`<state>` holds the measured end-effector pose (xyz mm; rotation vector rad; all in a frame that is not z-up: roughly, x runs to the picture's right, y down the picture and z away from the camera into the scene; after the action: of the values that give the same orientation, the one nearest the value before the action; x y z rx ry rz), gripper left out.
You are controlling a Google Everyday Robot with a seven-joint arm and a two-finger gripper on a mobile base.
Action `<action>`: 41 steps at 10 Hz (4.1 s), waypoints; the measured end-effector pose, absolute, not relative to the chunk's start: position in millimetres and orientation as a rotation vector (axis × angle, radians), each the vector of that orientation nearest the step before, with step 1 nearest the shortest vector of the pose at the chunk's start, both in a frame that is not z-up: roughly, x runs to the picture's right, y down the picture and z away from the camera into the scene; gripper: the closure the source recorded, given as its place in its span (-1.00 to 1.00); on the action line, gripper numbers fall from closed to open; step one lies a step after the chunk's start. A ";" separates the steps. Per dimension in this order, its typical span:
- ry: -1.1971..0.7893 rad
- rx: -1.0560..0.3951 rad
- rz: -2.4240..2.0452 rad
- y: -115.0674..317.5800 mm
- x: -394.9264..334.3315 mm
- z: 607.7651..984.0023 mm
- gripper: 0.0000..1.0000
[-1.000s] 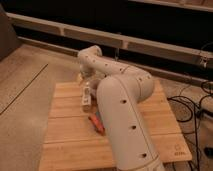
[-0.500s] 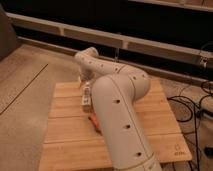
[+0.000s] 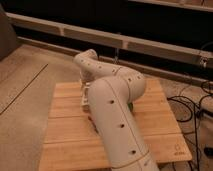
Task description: Stand the bottle upright
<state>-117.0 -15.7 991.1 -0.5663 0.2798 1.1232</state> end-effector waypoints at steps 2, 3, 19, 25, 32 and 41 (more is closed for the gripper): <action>0.263 -0.573 1.100 -19.5 -128.5 1000.9 -0.30; 0.256 -0.577 1.097 -20.8 -131.8 1003.9 -0.30; 0.306 -0.652 1.106 10.6 -138.1 983.9 -0.30; 0.346 -0.624 1.099 8.4 -122.0 990.4 -0.30; 0.306 -0.613 1.058 -8.8 -131.0 1010.0 -0.22; 0.205 -0.584 1.075 -40.3 -138.3 999.3 1.00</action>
<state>-138.3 -40.3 999.3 -0.5843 0.2051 1.0746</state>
